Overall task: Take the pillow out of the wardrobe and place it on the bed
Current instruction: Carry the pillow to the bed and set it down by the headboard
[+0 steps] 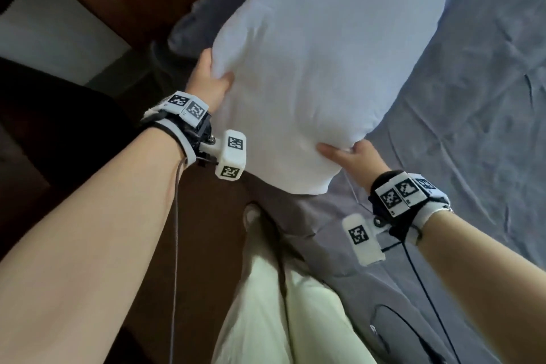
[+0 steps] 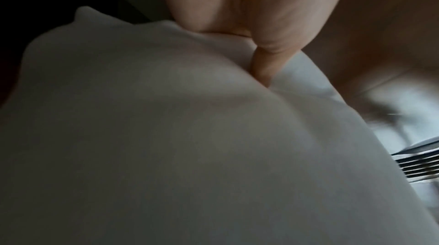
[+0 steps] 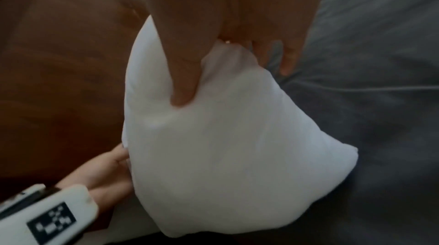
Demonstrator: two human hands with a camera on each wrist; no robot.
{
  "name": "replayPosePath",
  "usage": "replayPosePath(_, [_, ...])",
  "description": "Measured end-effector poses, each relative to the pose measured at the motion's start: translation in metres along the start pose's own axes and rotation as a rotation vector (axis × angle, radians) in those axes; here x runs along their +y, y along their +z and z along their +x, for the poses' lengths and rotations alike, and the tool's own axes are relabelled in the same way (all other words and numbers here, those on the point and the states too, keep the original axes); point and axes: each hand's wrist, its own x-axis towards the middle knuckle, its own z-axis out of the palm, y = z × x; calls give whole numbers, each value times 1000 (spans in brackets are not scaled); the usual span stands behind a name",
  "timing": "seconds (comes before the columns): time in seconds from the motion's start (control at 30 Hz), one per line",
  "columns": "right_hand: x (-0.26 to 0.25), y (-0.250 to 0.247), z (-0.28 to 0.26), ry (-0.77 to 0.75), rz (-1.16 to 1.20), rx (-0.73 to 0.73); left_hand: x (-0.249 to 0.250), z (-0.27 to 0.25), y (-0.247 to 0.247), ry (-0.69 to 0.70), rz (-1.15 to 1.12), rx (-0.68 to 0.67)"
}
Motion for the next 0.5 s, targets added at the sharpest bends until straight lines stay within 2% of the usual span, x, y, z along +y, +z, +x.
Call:
replayPosePath(0.07, [-7,-5,0,-9,68,-83,-10,2,-1,-14,-59,26])
replayPosePath(0.17, [-16,-24,2,14,138,-169,-18,0,-2,-53,-202,139])
replayPosePath(0.3, [-17,-45,14,113,368,-55,-31,-18,-1,-267,-286,273])
replayPosePath(0.5, [-33,-36,18,116,504,40,-39,-54,3,-652,-162,169])
